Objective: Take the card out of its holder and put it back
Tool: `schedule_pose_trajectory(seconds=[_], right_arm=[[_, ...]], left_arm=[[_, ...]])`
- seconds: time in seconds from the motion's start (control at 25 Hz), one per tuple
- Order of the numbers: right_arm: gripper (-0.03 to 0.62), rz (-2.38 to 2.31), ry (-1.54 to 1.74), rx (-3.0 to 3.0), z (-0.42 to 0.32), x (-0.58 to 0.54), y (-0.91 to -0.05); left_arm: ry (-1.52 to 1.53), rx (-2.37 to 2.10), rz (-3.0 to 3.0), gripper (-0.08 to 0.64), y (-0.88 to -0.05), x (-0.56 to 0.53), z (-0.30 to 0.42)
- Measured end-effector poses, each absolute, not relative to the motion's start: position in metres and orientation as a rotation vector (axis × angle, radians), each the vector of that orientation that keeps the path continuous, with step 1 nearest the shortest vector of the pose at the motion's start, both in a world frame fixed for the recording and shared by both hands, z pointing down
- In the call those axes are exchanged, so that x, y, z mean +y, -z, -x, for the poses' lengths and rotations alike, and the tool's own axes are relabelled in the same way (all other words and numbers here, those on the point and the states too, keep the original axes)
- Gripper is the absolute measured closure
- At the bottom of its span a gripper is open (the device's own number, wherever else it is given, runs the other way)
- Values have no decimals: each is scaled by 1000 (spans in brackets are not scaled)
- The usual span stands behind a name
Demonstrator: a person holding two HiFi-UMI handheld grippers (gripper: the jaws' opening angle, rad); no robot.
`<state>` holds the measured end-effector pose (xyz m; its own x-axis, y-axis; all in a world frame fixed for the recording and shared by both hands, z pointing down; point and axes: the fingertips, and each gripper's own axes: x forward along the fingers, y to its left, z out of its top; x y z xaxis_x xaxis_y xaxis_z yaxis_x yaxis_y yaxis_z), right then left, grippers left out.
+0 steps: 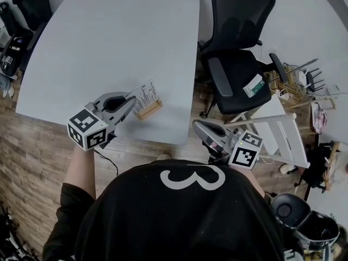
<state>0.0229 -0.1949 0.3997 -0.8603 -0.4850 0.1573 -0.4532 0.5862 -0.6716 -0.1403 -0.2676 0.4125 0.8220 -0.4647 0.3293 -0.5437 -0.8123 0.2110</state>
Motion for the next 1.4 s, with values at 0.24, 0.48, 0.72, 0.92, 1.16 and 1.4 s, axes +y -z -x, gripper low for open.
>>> schedule_pose_trajectory(seconds=[0.24, 0.48, 0.72, 0.92, 1.16, 1.4], right_arm=[[583, 810, 1155, 2762, -16, -198, -397], [583, 802, 1162, 2765, -18, -199, -397], [583, 797, 1189, 2764, -17, -204, -400], [583, 767, 1223, 2774, -9, -209, -408], [583, 718, 1243, 2794, 2, -212, -413], [583, 669, 1239, 2816, 13, -215, -412]], left_arm=[[-400, -782, -2705, 535, -413, -268, 146], [-461, -794, -2703, 535, -427, -264, 139], [-469, -801, -2679, 535, -434, -264, 139], [-514, -802, -2673, 535, -445, -260, 137], [-609, -789, -2657, 535, -469, -251, 132], [-512, -797, -2622, 534, -466, -254, 132]])
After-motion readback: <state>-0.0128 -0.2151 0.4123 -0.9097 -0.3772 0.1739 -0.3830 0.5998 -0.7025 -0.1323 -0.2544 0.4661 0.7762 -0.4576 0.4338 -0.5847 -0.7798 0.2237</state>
